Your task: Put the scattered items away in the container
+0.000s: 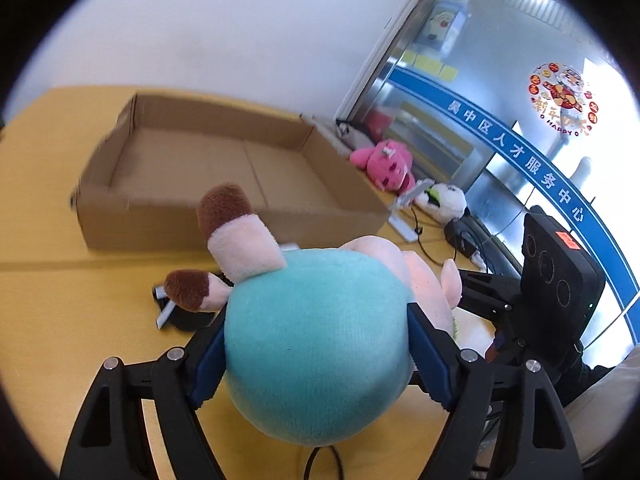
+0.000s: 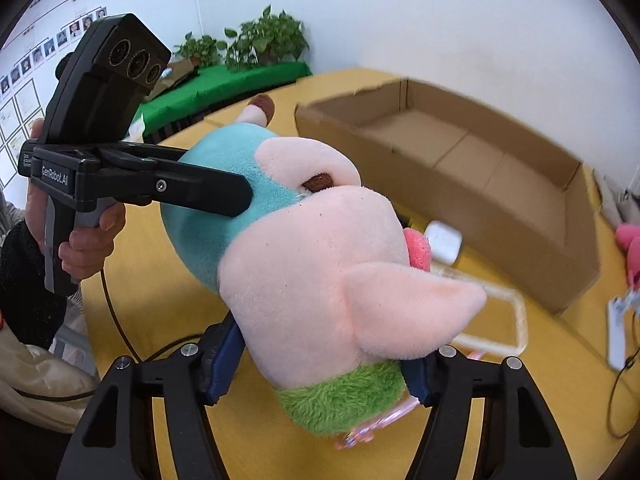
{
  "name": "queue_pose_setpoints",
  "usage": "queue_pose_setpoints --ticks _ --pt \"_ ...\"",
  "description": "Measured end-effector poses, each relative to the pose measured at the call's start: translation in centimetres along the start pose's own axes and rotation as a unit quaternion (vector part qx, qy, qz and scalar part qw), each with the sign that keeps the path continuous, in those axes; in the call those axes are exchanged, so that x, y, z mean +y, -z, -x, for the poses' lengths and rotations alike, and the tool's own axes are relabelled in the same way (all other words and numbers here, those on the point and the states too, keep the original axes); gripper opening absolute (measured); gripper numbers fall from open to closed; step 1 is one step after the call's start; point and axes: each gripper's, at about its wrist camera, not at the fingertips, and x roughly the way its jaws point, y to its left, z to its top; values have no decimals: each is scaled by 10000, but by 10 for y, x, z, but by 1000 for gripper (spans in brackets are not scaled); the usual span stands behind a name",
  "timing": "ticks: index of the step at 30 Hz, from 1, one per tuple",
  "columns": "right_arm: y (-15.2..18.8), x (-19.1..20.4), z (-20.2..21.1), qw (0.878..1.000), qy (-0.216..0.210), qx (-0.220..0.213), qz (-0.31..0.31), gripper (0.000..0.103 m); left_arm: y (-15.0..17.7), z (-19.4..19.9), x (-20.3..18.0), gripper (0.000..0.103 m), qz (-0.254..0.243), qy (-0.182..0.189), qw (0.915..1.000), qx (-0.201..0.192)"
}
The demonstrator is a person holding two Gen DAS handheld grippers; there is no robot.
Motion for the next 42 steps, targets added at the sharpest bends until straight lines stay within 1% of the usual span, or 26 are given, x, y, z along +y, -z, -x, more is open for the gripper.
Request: queue_pose_setpoints --ticks 2,5,6,9,12,13,18,21,24,28,31,35,37,39,40,42 --pt "-19 -6 9 9997 129 -149 106 72 -19 2 -4 80 -163 -64 9998 -125" --pt "-47 -23 18 9985 304 -377 245 72 -59 3 -8 80 -447 -140 9983 -358" --pt "-56 -29 21 9981 338 -436 277 72 -75 3 -10 80 -582 -195 9970 -466" --pt "-90 -54 26 9967 421 -605 344 72 -110 4 -12 80 -813 -301 9936 -728" --pt "-128 -79 26 9937 578 -816 508 72 -149 1 -3 80 -856 -295 9913 -959" --pt "-142 -86 20 9928 617 -848 579 72 -158 0 1 80 -853 -286 9909 -997" --pt "-194 -123 0 9908 668 -845 820 72 -207 -15 28 80 -751 -326 9908 -1073" --pt "-218 -142 -22 9906 639 -801 906 72 -234 -31 53 80 -662 -472 9917 -992" --pt "-242 -164 -57 9910 627 -692 962 72 -253 -51 78 80 -585 -633 9926 -861" --pt "-261 -187 -100 9913 656 -518 1013 71 -270 -84 116 80 -411 -727 9945 -635" --pt "-270 -207 -141 9914 695 -371 1040 70 -276 -109 148 80 -273 -760 9956 -473" --pt "-272 -223 -187 9941 614 -263 859 70 -277 -137 189 80 26 -852 9961 -221" --pt "-274 -233 -211 9955 566 -211 736 69 -275 -155 206 80 110 -986 9951 -28" --pt "-269 -238 -241 9963 595 -115 612 69 -270 -171 223 80 233 -1100 9935 178" --pt "-267 -241 -250 9963 616 -89 585 69 -266 -180 232 80 311 -1191 9919 310" --pt "-256 -230 -268 9954 757 -10 584 69 -260 -192 245 80 397 -1343 9891 465"
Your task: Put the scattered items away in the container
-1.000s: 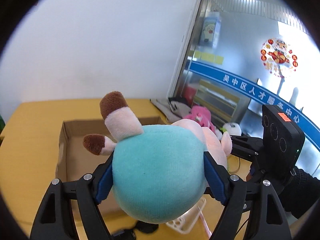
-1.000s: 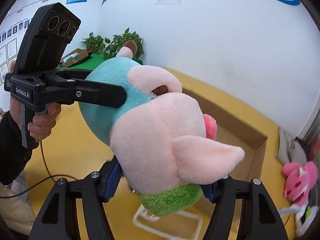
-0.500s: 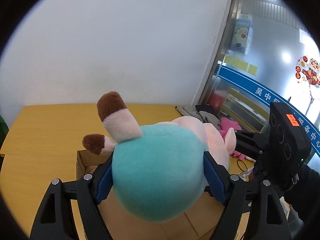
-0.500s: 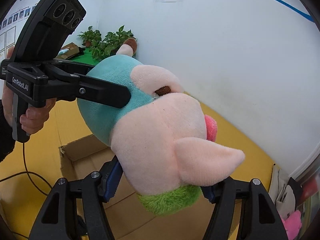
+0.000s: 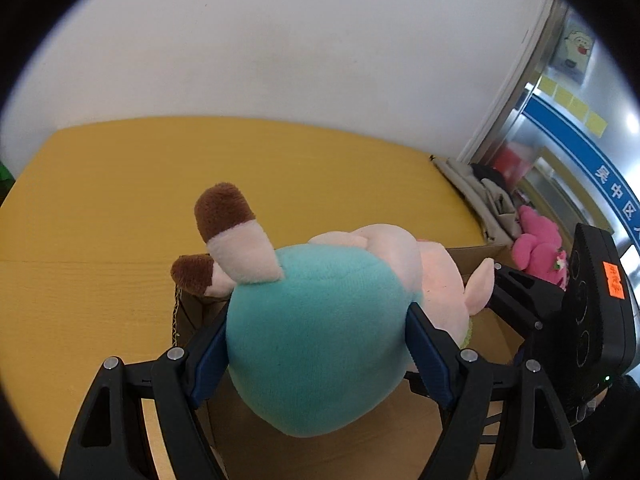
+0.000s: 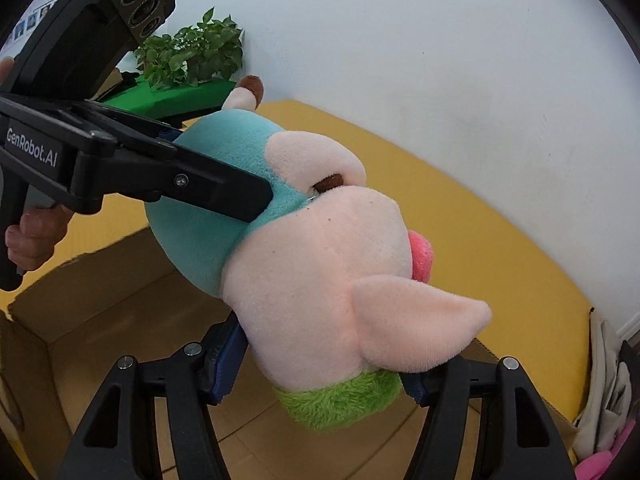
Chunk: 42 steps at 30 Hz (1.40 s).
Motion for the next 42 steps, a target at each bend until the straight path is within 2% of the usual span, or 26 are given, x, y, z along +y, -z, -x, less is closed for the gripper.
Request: queue_pose_setpoints --ticks 4,6,9,12,14,18,21,25,27,30,31,32,34,35,36,38,40,42 --pt "14 14 -41 9994 236 258 -49 69 9 -34 16 80 225 -356 9981 443" --pt "18 16 -50 9991 382 161 -68 73 10 -33 13 81 139 -494 9981 350" --pt "22 13 -46 9990 326 170 -237 76 7 -31 14 85 230 -491 9978 376" --pt "18 15 -46 9982 350 379 -316 88 5 -23 10 88 345 -543 9975 284" --pt "19 20 -46 9976 349 502 -323 90 6 -9 10 88 491 -501 9975 121" --pt "21 19 -20 9975 -193 387 -559 90 9 35 9 88 430 -651 9966 -268" --pt "19 16 11 9968 -369 289 -645 90 25 81 -9 88 135 -493 9972 -544" --pt "22 20 76 9926 -753 199 -934 90 61 126 -43 88 -494 -481 9962 -526" --pt "49 40 125 9915 -758 216 -1036 91 87 134 -59 88 -824 -534 9946 -343" --pt "74 65 163 9894 -581 295 -1296 91 130 131 -71 88 -1004 -500 9937 -35" --pt "94 70 175 9853 -645 329 -1550 91 142 125 -77 88 -1018 -528 9934 50" --pt "103 84 170 9819 -695 367 -1725 91 154 118 -81 88 -1016 -617 9928 120" --pt "143 87 173 9758 -616 532 -2028 91 172 110 -78 88 -906 -697 9930 293" --pt "164 89 175 9742 -455 702 -2095 91 181 107 -74 88 -770 -624 9943 387" --pt "190 84 195 9739 -258 817 -2103 91 186 106 -72 88 -671 -547 9953 442" --pt "210 86 198 9729 138 1010 -2076 91 199 102 -67 88 -478 -462 9961 587" --pt "227 76 206 9643 32 880 -2496 91 209 102 -72 88 -663 -758 9935 532" --pt "235 68 207 9602 89 925 -2635 89 211 109 -71 88 -507 -640 9953 514"
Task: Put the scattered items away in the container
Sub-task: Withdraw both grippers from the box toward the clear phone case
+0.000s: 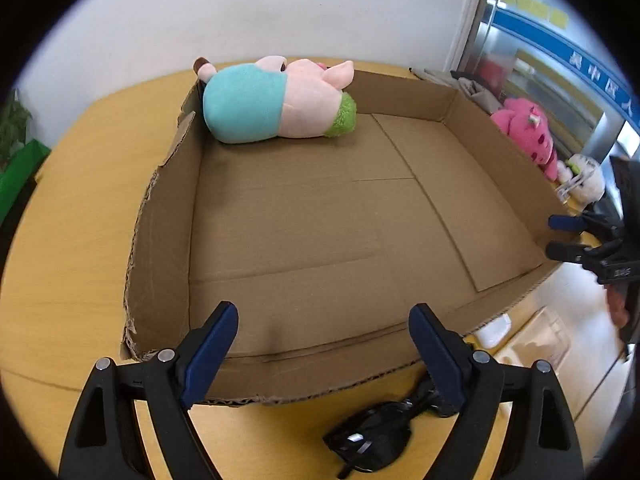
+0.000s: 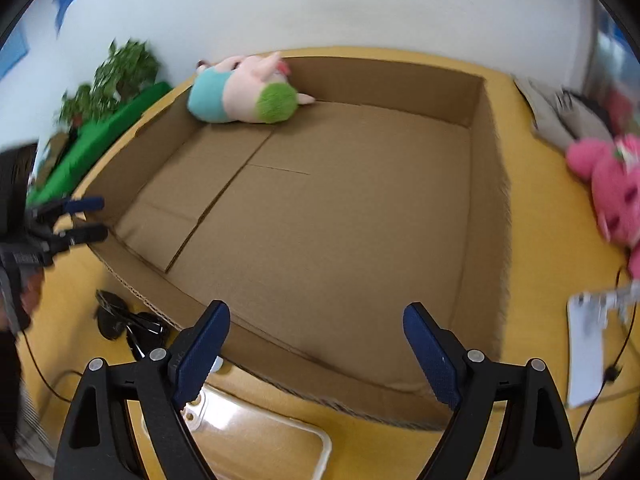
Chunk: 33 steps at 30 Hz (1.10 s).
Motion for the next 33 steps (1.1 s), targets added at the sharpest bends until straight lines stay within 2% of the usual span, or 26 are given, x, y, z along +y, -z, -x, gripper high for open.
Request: queue_pose_setpoints --ticks 5,8,13,15,18,19,21,23,26,29,33 --pt "13 -10 19 9998 83 -113 173 88 10 6 9 88 541 407 9977 101" --pt "7 -18 26 9996 34 -205 214 88 14 14 9 88 578 387 9976 9" --pt "15 -23 47 9989 75 -457 118 90 19 21 7 88 639 385 9972 28" --pt "21 -22 63 9976 69 -668 158 92 18 28 6 88 614 286 9976 -121" --pt "34 -18 101 9929 68 -1179 165 103 20 42 5 88 693 68 9967 -420" --pt "41 -19 115 9906 -15 -1366 60 103 21 49 3 88 717 73 9959 -545" --pt "53 -21 127 9888 -228 -1470 -133 103 25 63 -9 88 671 60 9947 -771" --pt "69 -26 129 9886 -379 -1405 -375 103 31 73 -23 89 603 151 9935 -954" --pt "92 -30 109 9935 -61 -959 -603 103 46 75 -51 93 521 656 9906 -1077" --pt "106 -39 80 9935 53 -499 -1019 103 63 58 -79 93 519 930 9903 -890" --pt "112 -38 63 9917 185 -371 -1216 102 76 26 -97 93 650 1233 9890 -495"
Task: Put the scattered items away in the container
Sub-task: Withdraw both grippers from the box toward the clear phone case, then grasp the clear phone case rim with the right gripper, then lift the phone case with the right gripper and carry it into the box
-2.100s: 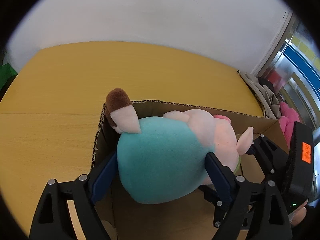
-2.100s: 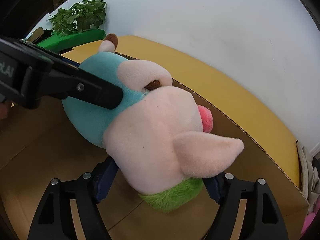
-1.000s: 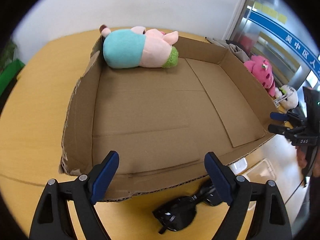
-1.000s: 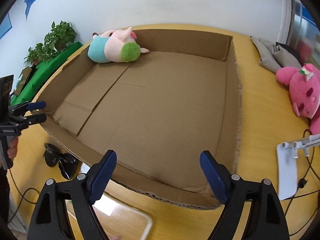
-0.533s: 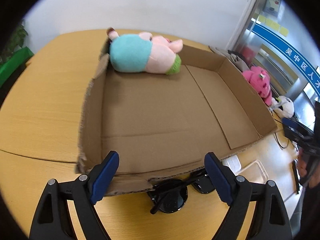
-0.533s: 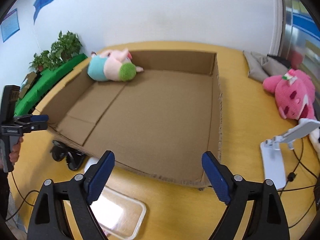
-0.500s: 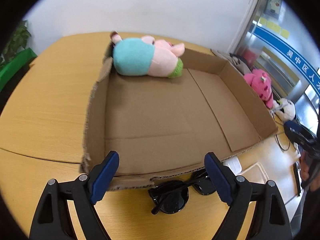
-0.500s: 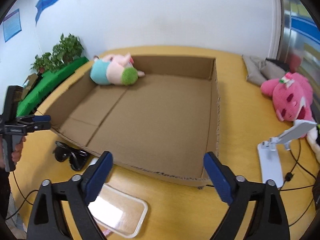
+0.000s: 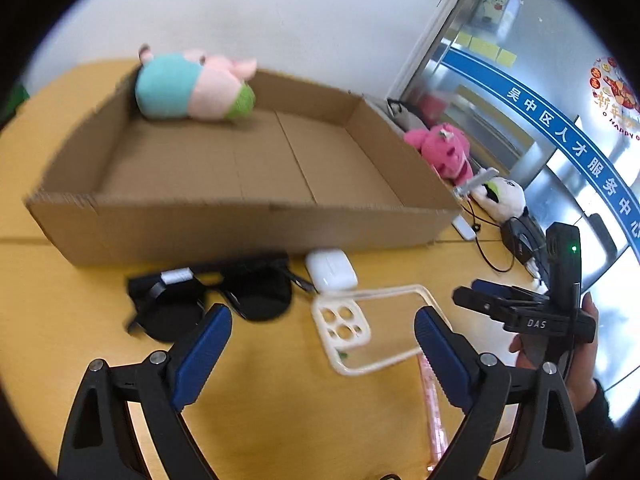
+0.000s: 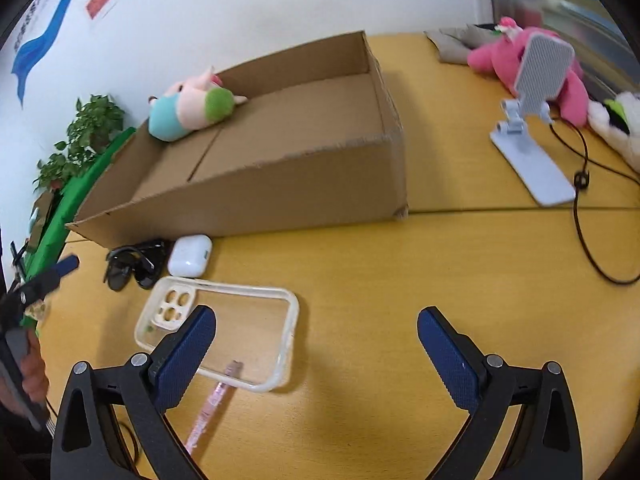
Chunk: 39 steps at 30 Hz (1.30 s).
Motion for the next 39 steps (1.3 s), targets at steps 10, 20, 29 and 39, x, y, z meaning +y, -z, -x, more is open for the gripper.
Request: queue_pose_setpoints --ticks 10,20,29,39 --pt "21 23 -24 9987 301 217 359 94 20 -49 6 61 354 171 9974 603" --pt "32 31 -16 9952 657 42 725 54 24 -54 0 19 -7 124 9962 863" --pt "27 42 -18 9956 399 187 823 12 33 -47 -12 14 -226 -211 9959 850" --pt "4 55 17 9930 427 -384 1033 11 15 -1 -34 8 -603 -631 9959 224"
